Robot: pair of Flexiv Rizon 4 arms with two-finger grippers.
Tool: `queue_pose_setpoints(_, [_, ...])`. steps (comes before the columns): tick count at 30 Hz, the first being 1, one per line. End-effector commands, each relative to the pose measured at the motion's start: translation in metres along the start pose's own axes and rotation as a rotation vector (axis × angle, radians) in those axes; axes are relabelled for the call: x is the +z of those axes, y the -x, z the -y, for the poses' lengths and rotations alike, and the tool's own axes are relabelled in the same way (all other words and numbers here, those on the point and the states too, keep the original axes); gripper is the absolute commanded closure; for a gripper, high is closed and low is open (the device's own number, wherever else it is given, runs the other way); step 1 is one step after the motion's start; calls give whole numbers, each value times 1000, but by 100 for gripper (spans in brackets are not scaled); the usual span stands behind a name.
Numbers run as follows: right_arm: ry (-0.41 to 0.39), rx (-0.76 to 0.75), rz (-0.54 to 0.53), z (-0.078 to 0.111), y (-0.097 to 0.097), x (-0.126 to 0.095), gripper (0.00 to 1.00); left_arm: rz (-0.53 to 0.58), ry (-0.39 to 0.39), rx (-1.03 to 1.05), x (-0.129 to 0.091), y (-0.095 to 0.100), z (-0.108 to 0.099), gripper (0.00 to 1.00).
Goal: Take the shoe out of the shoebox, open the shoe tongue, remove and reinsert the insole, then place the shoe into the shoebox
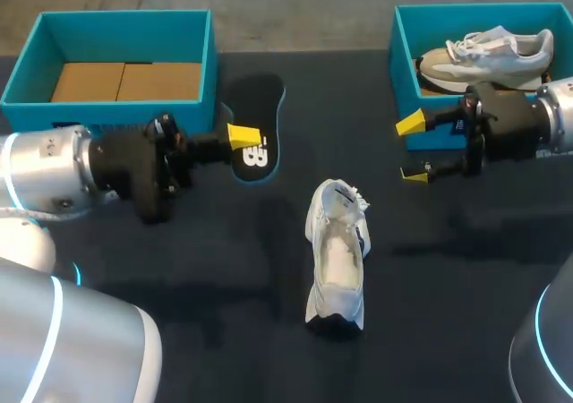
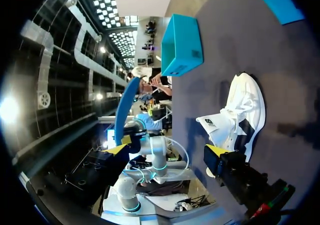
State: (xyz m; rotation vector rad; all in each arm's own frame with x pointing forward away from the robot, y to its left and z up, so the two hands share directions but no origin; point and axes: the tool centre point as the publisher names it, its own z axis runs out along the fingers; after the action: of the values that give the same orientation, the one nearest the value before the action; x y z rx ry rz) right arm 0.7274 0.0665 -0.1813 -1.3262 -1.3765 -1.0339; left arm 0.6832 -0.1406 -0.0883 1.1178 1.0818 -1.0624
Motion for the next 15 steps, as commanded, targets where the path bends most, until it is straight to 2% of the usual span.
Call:
queue_pose_setpoints(1, [3, 0, 1, 0, 0, 1, 0, 40, -2, 20, 5, -8, -3, 100])
queue_pose_setpoints(10, [3, 0, 1, 0, 0, 1, 0, -63, 11, 63, -4, -21, -8, 100])
queue_pose_setpoints(15, [3, 0, 1, 0, 0, 1, 0, -103, -21, 95, -4, -30, -8, 100])
